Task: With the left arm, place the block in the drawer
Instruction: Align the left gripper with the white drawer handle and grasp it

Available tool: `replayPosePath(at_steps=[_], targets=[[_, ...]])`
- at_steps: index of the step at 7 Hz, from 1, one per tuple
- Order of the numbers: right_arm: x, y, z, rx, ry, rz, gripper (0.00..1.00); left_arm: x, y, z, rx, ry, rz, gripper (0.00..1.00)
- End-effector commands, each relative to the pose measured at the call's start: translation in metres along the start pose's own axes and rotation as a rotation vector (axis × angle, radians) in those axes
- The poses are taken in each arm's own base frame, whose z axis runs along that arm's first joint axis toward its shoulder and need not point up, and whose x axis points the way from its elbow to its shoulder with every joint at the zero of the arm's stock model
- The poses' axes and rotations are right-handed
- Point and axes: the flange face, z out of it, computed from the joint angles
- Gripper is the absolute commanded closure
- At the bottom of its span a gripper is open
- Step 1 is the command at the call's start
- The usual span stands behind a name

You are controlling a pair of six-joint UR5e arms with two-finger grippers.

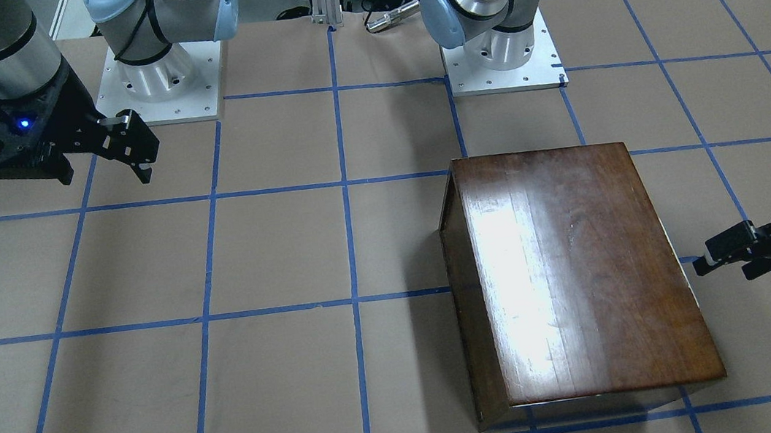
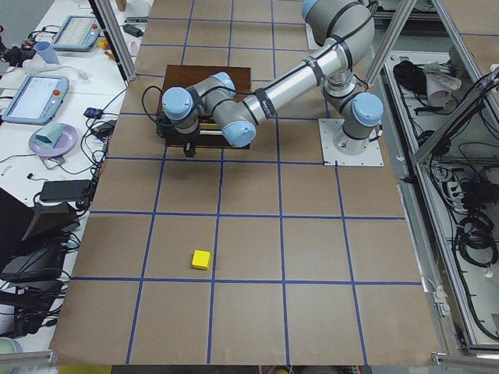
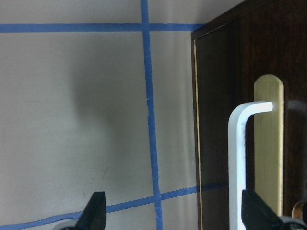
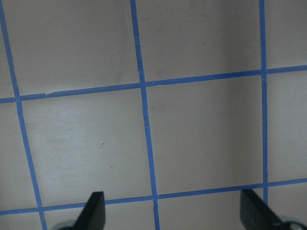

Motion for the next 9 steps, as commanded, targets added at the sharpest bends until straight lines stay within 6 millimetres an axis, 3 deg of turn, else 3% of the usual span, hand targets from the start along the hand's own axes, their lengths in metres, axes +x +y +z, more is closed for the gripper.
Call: replayPosePath(at_steps=[1, 3, 9], targets=[[0.0, 0.0, 0.0, 0.0, 0.0, 0.0, 0.0, -0.001, -0.001, 0.011, -0.018, 0.017, 0.034, 0.0], [0.0, 0.0, 0.0, 0.0, 0.0, 0.0, 0.0, -0.002, 0.0, 0.022, -0.033, 0.035, 0.034, 0.0], [0.0, 0.0, 0.0, 0.0, 0.0, 0.0, 0.0, -0.001, 0.002, 0.032, -0.032, 0.066, 0.028, 0.0]])
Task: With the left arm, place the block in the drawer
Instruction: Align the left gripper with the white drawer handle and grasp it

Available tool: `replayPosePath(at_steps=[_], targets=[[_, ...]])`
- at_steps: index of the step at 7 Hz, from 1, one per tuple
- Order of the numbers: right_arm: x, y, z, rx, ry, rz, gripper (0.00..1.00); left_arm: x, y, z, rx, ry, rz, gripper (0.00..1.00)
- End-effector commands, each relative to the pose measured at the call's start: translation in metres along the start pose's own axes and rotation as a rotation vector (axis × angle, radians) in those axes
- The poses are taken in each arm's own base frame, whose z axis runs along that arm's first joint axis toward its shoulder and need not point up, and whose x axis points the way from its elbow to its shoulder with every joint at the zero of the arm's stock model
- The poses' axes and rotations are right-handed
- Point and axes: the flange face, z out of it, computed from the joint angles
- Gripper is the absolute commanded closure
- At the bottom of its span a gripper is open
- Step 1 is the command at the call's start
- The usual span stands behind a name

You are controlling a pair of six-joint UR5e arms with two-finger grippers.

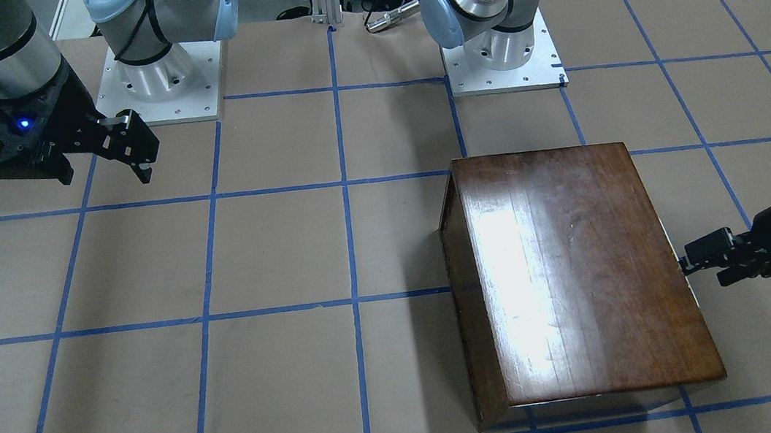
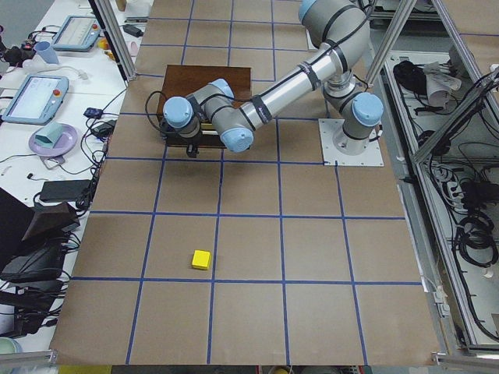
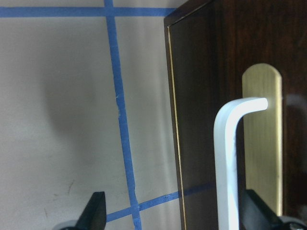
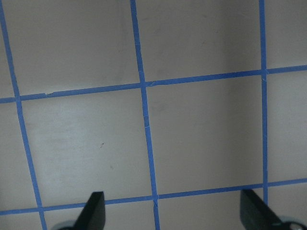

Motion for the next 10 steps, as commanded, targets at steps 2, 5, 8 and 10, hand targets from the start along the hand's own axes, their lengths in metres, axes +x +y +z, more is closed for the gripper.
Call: replayPosePath(at_steps=[2, 5, 8, 10], targets=[[0.0, 0.0, 0.0, 0.0, 0.0, 0.0, 0.0, -0.0058, -0.0017, 0.0108, -0.009, 0.007, -0.01, 0.0], [0.0, 0.0, 0.0, 0.0, 0.0, 0.0, 0.0, -0.0079, -0.0033, 0.0108, -0.009, -0.003, 0.0, 0.0], [0.0, 0.0, 0.0, 0.0, 0.0, 0.0, 0.0, -0.0105, -0.0047, 0.0052, -0.007, -0.031, 0.05, 0.0], [0.0, 0.0, 0.0, 0.0, 0.0, 0.0, 0.0, -0.0123, -0.0038, 0.0048, -0.017, -0.049, 0.066, 0.0]])
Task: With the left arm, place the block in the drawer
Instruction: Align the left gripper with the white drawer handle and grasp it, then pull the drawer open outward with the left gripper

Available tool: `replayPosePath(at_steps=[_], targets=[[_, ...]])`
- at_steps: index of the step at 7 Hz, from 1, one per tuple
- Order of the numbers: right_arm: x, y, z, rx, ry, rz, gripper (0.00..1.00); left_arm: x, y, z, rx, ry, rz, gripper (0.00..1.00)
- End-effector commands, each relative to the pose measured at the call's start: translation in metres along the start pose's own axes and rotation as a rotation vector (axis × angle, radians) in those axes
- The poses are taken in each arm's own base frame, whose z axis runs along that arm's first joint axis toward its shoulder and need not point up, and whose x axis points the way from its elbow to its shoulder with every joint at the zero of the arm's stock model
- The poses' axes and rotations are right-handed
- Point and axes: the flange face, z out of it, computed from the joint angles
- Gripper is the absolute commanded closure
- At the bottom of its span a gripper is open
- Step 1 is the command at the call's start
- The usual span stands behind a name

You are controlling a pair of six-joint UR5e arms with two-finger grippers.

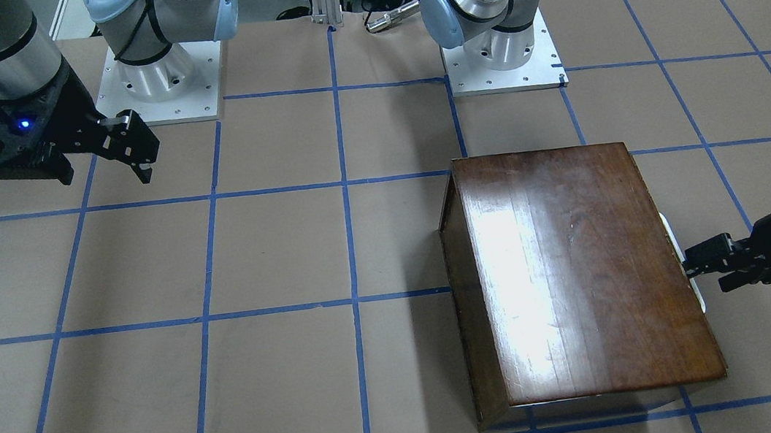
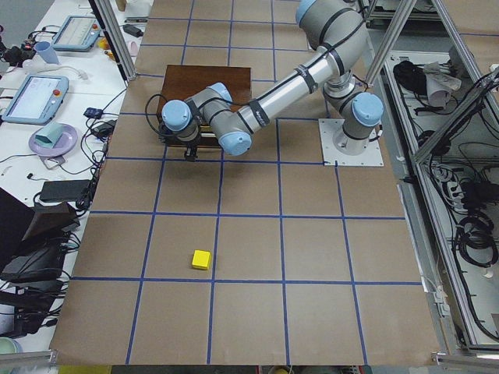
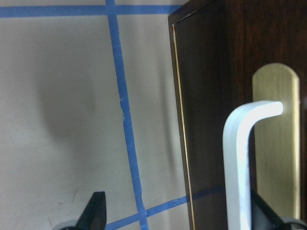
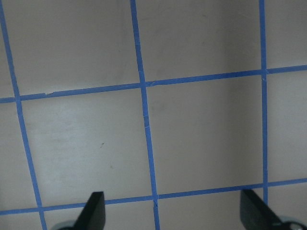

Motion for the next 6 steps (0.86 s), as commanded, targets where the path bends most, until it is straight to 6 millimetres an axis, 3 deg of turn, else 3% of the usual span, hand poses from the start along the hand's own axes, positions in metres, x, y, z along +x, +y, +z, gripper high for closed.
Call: replayPosePath(at_steps=[1, 6], targets=[[0.0, 0.0, 0.0, 0.0, 0.0, 0.0, 0.0, -0.002, -0.001, -0.004, 0.002, -0.013, 0.02, 0.0], [0.0, 0.0, 0.001, -0.001, 0.0, 0.0, 0.0, -0.015, -0.007, -0.011, 0.012, -0.022, 0.057, 0.0]])
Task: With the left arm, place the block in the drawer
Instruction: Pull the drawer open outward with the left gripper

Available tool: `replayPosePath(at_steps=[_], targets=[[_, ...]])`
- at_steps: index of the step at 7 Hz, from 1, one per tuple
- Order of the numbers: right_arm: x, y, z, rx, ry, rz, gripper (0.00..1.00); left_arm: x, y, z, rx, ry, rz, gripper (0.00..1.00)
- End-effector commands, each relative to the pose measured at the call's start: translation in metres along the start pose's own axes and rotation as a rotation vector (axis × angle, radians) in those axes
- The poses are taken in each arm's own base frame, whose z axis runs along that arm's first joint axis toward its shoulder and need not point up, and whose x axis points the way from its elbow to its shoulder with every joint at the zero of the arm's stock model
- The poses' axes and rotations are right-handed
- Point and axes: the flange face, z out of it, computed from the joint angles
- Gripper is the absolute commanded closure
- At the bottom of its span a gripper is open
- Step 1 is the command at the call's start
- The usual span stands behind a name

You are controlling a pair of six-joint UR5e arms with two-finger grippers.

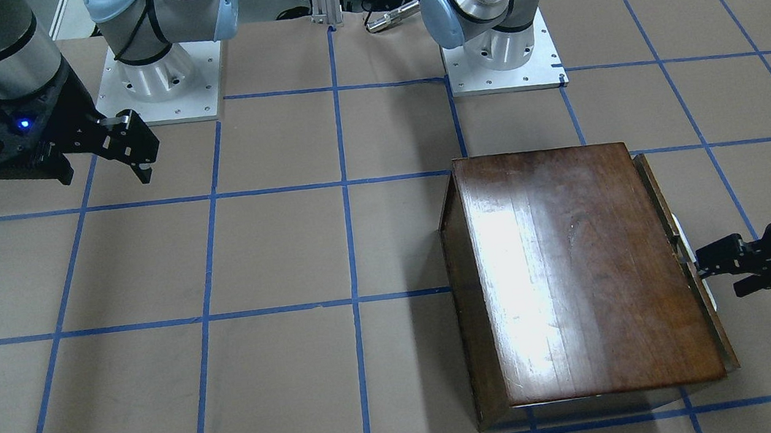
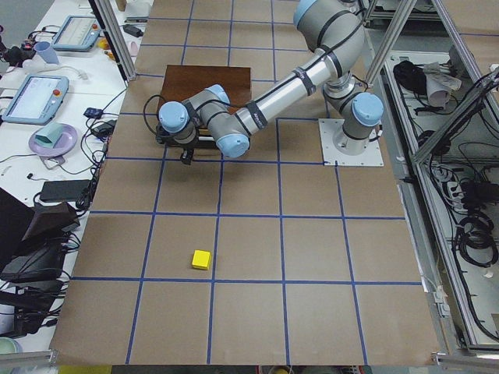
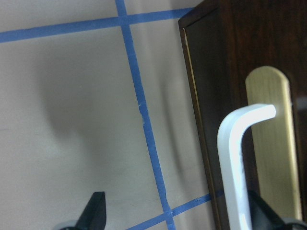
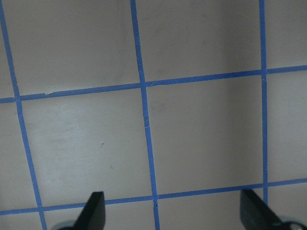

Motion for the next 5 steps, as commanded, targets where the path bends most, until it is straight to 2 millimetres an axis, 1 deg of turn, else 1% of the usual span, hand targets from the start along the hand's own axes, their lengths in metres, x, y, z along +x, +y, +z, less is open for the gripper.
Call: replayPosePath(at_steps=[1, 4, 5], targets=[[0.0, 0.0, -0.0001, 0.0, 0.0, 0.0, 0.0, -0.0029, -0.0019, -0.0058, 0.003, -0.004, 0.001, 0.0], [0.0, 0.0001, 0.0006, -0.001, 0.0, 0.0, 0.0, -0.0064, 0.0003, -0.0069, 0.003, -0.004, 0.015, 0.0], [0.0, 0.0, -0.0001, 0.0, 0.0, 0.0, 0.0, -0.0087, 0.0004, -0.0046, 0.001, -0.002, 0.016, 0.0]])
